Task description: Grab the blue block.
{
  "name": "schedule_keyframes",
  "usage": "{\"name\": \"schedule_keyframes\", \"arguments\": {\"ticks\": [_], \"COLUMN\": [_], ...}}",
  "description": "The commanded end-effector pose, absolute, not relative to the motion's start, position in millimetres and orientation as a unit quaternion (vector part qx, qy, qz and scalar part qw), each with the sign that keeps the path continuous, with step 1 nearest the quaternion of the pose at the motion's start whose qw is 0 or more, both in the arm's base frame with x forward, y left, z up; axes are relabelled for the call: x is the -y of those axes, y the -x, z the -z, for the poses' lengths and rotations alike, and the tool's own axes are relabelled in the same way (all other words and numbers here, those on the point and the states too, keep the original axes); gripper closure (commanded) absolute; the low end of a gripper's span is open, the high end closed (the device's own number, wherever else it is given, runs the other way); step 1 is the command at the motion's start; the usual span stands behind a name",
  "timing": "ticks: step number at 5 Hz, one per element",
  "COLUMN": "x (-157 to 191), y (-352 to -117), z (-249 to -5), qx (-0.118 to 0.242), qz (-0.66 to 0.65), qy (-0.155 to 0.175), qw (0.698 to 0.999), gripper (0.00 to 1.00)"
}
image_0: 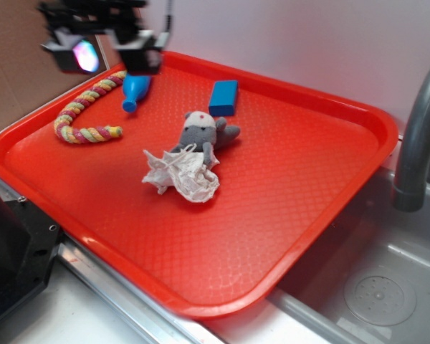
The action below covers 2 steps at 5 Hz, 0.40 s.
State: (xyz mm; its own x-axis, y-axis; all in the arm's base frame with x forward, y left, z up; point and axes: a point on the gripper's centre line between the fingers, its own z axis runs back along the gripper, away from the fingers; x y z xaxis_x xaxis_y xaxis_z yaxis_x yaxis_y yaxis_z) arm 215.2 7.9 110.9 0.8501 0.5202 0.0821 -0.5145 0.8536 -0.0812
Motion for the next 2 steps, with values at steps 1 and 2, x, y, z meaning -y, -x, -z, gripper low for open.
{"name": "schedule_keyframes", "arguments": {"ticks": [1, 2], "x": [-1, 2], "y": [-284, -303], "z": [-88, -79], "qx": [0.081, 0.091], "qz": [-0.295, -0.305], "qy": [0.034, 0.043], "qw": [0.951, 0.947], "gripper": [0.0, 0.0]}}
